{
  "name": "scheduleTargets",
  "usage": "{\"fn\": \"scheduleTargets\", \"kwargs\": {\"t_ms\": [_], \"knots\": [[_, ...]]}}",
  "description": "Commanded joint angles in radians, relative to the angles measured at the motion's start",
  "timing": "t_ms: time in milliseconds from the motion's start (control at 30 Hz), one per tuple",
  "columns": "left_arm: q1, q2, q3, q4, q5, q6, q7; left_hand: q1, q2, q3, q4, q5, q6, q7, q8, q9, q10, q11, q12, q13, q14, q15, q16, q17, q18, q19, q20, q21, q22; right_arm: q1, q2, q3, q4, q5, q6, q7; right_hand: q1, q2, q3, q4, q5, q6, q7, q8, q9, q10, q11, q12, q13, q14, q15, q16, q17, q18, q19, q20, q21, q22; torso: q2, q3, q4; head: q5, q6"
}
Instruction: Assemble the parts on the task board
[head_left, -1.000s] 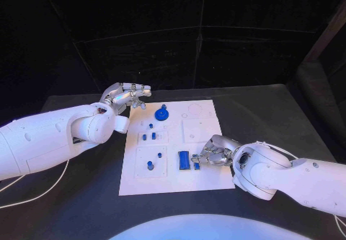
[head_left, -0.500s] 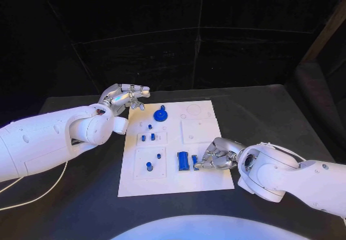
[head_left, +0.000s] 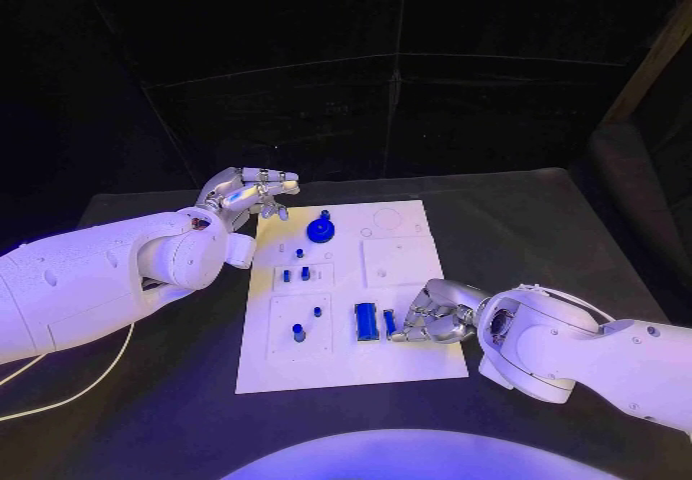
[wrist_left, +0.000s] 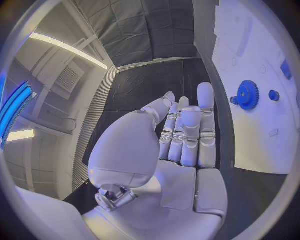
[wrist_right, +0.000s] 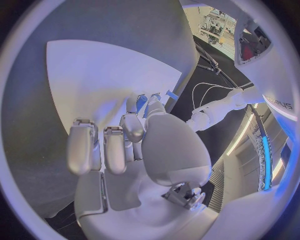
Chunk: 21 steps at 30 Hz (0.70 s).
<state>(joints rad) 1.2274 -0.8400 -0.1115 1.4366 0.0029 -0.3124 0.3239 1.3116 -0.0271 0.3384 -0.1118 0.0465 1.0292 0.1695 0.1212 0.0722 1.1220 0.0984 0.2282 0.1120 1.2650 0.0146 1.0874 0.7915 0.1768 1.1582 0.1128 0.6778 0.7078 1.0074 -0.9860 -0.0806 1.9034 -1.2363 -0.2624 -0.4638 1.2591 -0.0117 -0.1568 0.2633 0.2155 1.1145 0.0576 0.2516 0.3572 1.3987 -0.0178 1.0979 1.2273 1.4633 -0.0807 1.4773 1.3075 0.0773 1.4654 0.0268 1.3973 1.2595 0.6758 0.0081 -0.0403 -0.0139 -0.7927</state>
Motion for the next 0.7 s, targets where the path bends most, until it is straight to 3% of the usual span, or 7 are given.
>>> {"fn": "scheduleTargets", "kwargs": {"t_ms": [33, 300, 700], "knots": [[0.001, 0.001, 0.001, 0.001, 0.001, 0.01, 0.003, 0.006, 0.004, 0.003, 0.004, 0.002, -0.008, 0.0, -0.001, -0.001, -0.006, -0.002, 0.007, 0.001, -0.007, 0.001, -0.006, -0.001, 0.006, 0.0, 0.004, -0.004, -0.001, 0.001, 0.009, 0.0, -0.007, -0.004, 0.015, -0.012, 0.014, 0.005, 0.002, -0.007, -0.002, -0.007, 0.003, -0.006, 0.002, -0.007, 0.002, -0.001, 0.002, 0.076, -0.001, -0.005, 0.104, -0.014, -0.005, 0.0, -0.002, 0.002, 0.001, -0.0003, 0.0003, 0.004, -0.001], [0.001, 0.002, 0.001, 0.001, 0.001, 0.01, 0.003, 0.006, 0.004, 0.003, 0.004, 0.002, -0.008, 0.0, -0.001, -0.001, -0.006, -0.002, 0.007, 0.001, -0.007, 0.001, -0.006, -0.001, 0.006, 0.0, 0.004, -0.004, -0.001, 0.001, 0.039, 0.0, -0.04, -0.021, -0.007, -0.057, 0.026, 0.02, 0.002, -0.012, 0.009, -0.005, 0.002, -0.005, 0.005, -0.005, 0.002, 0.001, 0.004, 0.076, -0.001, -0.005, 0.106, -0.014, -0.004, 0.0, 0.0, 0.004, 0.0, 0.0002, 0.0005, 0.006, -0.003], [0.001, 0.002, 0.001, 0.003, 0.001, 0.01, 0.003, 0.006, 0.004, 0.003, 0.004, 0.002, -0.008, 0.0, -0.001, -0.001, -0.006, -0.002, 0.007, 0.001, -0.007, 0.001, -0.006, -0.001, 0.006, 0.0, 0.004, -0.004, -0.001, 0.001, 0.059, 0.0, -0.057, -0.024, 0.001, -0.061, 0.037, 0.025, -0.001, -0.019, 0.016, -0.006, 0.002, -0.006, 0.007, -0.005, 0.001, 0.0, 0.005, 0.076, -0.002, -0.006, 0.104, -0.014, -0.004, 0.0, -0.001, 0.003, 0.0, -0.0006, -0.002, 0.005, -0.002]]}}
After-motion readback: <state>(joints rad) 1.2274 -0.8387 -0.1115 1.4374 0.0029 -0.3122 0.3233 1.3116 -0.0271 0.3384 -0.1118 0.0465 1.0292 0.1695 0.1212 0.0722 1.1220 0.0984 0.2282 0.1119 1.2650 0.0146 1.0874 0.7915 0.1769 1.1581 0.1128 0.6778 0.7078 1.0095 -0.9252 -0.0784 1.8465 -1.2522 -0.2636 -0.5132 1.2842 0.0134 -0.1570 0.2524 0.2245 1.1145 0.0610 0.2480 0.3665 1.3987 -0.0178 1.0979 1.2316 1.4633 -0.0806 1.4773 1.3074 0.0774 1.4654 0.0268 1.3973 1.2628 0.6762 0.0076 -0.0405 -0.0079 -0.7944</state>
